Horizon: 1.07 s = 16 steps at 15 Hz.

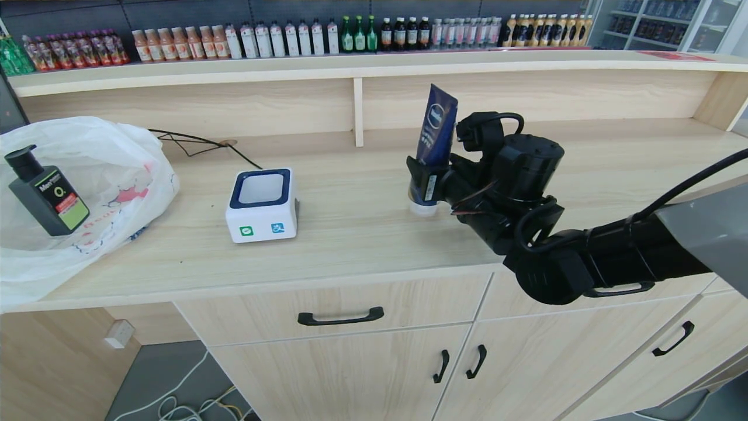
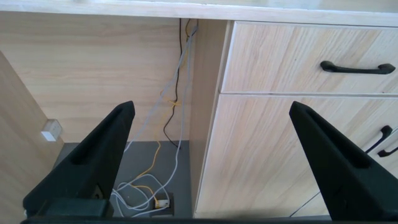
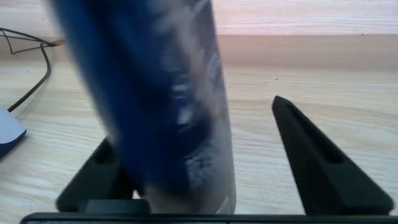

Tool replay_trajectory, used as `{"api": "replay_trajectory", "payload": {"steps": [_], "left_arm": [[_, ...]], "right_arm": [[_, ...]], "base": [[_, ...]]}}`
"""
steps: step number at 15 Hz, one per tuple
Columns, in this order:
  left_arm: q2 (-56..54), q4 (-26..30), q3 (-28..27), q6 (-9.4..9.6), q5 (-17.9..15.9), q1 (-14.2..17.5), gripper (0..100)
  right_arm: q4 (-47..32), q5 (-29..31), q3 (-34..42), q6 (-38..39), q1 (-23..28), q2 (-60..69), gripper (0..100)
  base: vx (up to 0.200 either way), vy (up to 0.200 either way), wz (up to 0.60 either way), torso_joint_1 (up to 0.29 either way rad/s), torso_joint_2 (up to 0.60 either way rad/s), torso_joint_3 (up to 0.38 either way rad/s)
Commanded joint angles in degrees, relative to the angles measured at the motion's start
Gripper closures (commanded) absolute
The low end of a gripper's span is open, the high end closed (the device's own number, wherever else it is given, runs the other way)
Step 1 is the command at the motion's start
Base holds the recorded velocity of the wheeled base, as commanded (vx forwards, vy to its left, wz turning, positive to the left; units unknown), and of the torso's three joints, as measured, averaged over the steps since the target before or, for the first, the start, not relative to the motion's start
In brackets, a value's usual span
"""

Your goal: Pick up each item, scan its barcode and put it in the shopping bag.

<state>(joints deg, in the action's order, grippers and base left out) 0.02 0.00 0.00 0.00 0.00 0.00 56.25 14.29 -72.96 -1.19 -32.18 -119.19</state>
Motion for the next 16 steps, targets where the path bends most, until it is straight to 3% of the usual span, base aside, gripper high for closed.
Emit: {"api": "replay_trajectory", "payload": {"steps": [1,16], "left_arm": [[0.0,0.0,0.0,0.0,0.0,0.0,0],[0.0,0.0,0.0,0.0,0.0,0.0,0]], "right_arm": [[0.3,0.0,0.0,0.1,-0.1,-0.1,100],[2.3,2.3,0.9,0.2,-0.1,1.1,100]], "base": [[0.0,0.0,0.0,0.0,0.0,0.0],[0.0,0.0,0.0,0.0,0.0,0.0]]}}
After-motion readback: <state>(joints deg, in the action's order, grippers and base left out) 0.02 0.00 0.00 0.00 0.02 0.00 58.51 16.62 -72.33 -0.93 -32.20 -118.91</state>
